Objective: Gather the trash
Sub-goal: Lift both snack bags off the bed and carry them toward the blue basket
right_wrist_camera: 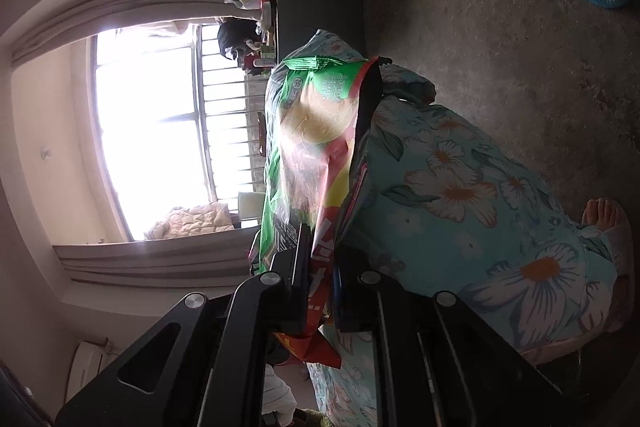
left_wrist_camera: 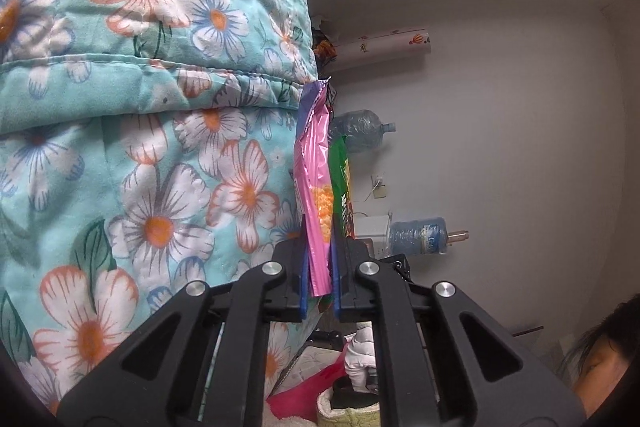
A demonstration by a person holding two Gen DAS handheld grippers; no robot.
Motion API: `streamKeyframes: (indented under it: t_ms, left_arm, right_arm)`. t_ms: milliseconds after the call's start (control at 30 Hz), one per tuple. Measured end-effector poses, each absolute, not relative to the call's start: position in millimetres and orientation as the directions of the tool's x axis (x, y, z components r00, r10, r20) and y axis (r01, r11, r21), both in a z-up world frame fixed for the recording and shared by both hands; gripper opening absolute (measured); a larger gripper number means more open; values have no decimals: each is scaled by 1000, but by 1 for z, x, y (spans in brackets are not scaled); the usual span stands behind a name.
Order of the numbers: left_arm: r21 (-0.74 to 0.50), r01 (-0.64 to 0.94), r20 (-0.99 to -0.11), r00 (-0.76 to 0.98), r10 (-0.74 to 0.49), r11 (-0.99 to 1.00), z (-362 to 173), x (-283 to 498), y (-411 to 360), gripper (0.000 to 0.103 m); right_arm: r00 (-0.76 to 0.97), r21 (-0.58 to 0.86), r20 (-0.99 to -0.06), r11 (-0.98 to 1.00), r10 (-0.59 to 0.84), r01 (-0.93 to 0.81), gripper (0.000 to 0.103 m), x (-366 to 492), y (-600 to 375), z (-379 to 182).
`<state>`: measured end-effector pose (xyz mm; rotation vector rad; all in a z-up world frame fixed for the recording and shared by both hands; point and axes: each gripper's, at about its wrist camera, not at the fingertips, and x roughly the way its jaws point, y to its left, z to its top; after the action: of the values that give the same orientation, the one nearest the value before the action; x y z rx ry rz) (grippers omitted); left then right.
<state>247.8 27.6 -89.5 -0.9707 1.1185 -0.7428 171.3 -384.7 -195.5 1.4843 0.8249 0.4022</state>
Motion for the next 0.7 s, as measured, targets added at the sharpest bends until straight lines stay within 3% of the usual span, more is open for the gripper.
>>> streamKeyframes:
  t_ms: [700]
  left_arm:
    - [-849,159,-398,432,-809,503,-28,237,44,5]
  right_arm:
    - [783,988,-147,60,605,139,8,143,-436,-167]
